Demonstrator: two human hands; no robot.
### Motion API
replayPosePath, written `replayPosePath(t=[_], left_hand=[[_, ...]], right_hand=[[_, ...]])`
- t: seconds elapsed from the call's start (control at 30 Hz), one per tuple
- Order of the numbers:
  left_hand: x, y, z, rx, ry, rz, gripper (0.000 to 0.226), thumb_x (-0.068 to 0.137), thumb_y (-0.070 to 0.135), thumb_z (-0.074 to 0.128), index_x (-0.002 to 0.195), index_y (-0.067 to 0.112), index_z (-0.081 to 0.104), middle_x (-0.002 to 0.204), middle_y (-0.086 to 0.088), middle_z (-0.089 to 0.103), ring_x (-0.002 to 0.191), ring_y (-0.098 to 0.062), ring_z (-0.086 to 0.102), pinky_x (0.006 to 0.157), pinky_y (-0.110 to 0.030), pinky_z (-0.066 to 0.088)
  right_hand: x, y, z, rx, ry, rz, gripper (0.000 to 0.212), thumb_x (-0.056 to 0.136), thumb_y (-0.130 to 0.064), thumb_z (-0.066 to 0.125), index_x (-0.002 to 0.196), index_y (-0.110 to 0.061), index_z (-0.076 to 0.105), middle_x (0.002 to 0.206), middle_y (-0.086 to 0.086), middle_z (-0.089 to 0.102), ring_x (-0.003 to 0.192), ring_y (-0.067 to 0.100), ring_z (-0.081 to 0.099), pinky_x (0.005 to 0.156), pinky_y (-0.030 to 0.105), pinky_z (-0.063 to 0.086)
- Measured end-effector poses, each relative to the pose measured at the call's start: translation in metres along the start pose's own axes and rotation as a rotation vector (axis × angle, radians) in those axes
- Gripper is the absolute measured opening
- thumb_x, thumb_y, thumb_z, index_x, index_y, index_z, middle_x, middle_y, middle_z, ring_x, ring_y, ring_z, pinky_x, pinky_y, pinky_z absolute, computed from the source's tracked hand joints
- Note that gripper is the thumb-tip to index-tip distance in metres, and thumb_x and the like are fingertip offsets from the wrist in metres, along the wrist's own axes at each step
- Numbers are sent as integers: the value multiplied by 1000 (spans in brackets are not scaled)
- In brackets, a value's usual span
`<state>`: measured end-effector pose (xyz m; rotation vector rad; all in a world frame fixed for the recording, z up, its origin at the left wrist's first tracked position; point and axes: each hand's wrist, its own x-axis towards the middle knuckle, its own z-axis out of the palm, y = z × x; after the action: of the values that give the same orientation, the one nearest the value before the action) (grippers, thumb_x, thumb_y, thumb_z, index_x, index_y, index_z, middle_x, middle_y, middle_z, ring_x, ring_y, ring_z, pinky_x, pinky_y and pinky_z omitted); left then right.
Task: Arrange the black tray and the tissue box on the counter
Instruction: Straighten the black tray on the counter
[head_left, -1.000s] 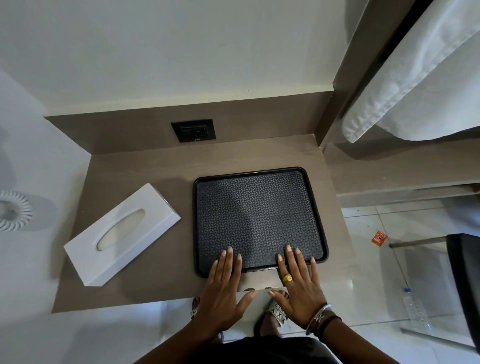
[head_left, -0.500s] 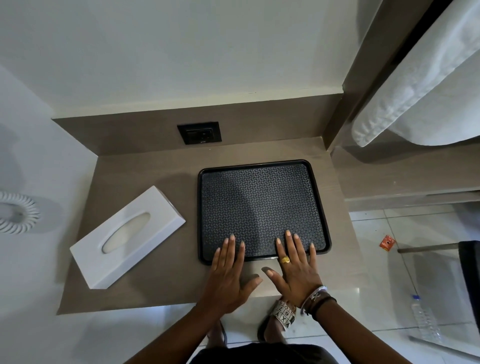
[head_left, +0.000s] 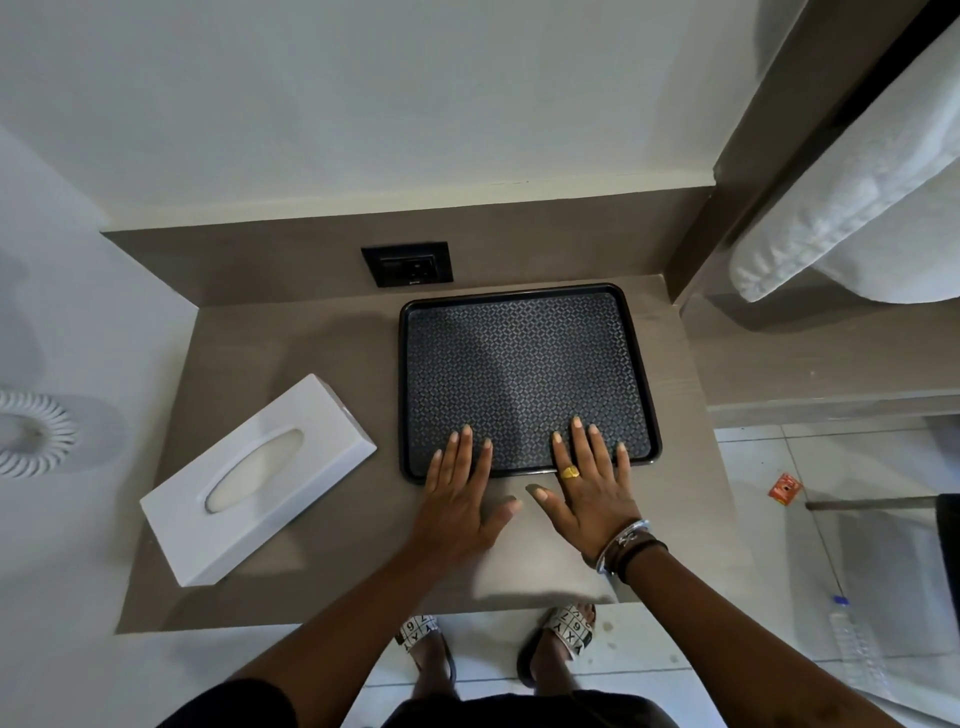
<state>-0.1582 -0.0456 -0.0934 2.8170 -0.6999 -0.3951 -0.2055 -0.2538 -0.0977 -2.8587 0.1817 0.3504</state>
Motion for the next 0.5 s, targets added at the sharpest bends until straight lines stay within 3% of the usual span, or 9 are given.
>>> replayPosePath(t=[0.3,0.5], left_hand=[[25,-11,-7,14,-8,13,87,88,72,25,157,21,11,166,-10,-4,154,-25,-7,123,-41,-8],[24,-11,-9,27,2,35,87,89,71,29,157,16,15,166,-12,-1,154,-26,-3,126,-46,4]], right_hand=[[24,1,-7,8,14,-7,79,89,-72,17,154,-27,13,165,5,1,152,27,0,117,48,-10],[25,1,-11,13,26,-21,81,89,-72,18,155,-26,13,164,6,-3,152,27,-2,118,49,-7]])
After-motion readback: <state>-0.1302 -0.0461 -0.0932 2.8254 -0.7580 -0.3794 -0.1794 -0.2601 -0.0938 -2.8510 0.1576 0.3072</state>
